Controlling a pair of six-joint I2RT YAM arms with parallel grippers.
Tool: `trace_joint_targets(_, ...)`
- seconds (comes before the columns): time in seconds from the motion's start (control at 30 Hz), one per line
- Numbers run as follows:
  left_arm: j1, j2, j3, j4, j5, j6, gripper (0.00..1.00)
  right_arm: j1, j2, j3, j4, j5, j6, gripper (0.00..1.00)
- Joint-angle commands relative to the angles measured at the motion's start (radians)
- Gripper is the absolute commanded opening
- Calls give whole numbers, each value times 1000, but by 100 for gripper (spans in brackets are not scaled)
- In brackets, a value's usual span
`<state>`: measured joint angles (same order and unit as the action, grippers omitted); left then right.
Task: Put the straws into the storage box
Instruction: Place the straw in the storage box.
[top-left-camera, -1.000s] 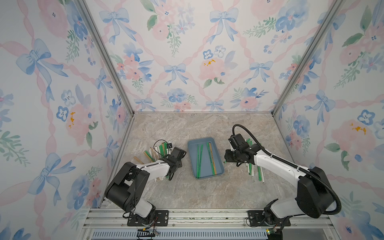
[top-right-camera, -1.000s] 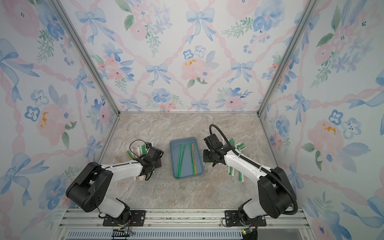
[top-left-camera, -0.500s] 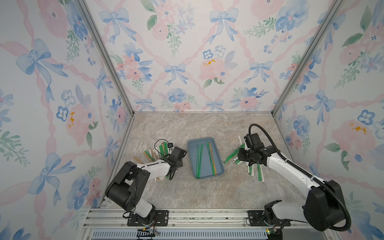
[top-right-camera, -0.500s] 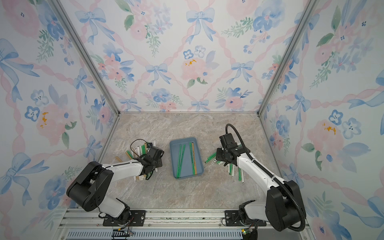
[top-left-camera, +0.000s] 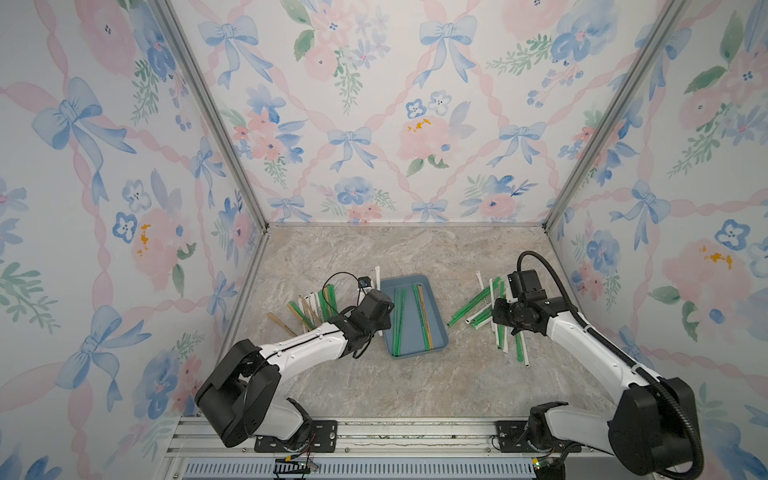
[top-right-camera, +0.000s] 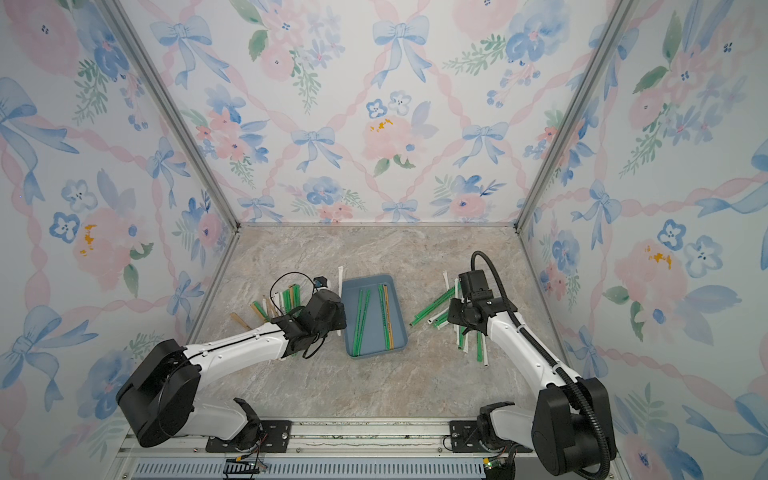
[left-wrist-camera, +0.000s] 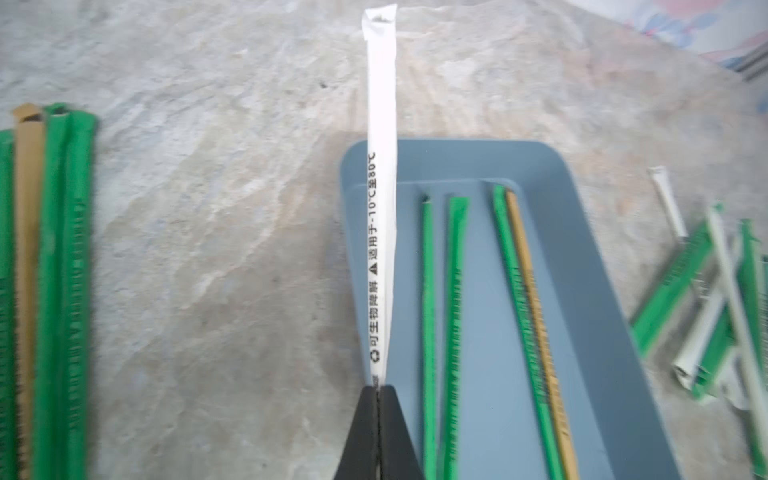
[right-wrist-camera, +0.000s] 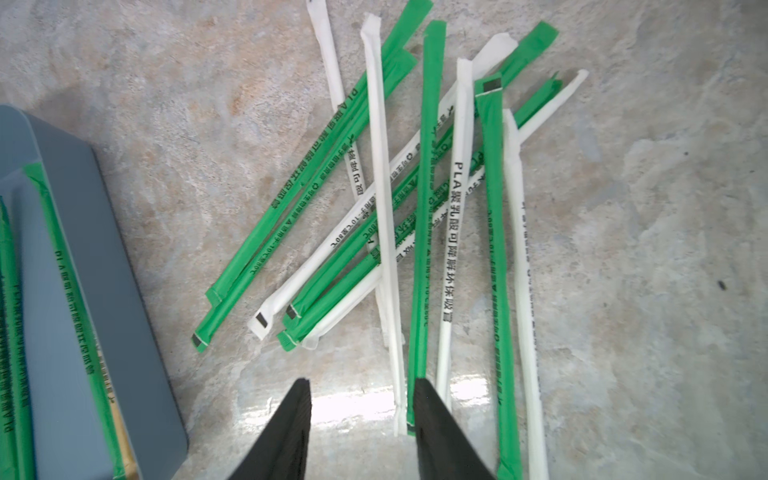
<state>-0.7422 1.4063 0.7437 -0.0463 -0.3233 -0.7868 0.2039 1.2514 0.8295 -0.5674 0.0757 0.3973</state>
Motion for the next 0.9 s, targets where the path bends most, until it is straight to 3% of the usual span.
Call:
trace_joint_targets(0.0,-48,21,22,-5,40,-82,0,-15,28,-22,26,-3,-29,43)
trace_joint_targets(0.43,-109,129,43,22,80,-134,0,-15,139,-36,114,-7,-54,40)
trace_joint_targets(0.63,-124,107,30,20,44,-132,33,-15,164,-33,117,3,-68,40)
trace_joint_targets(0.87,-125,67,16,18,10,-113,47,-16,186,-25,124,1,-82,36)
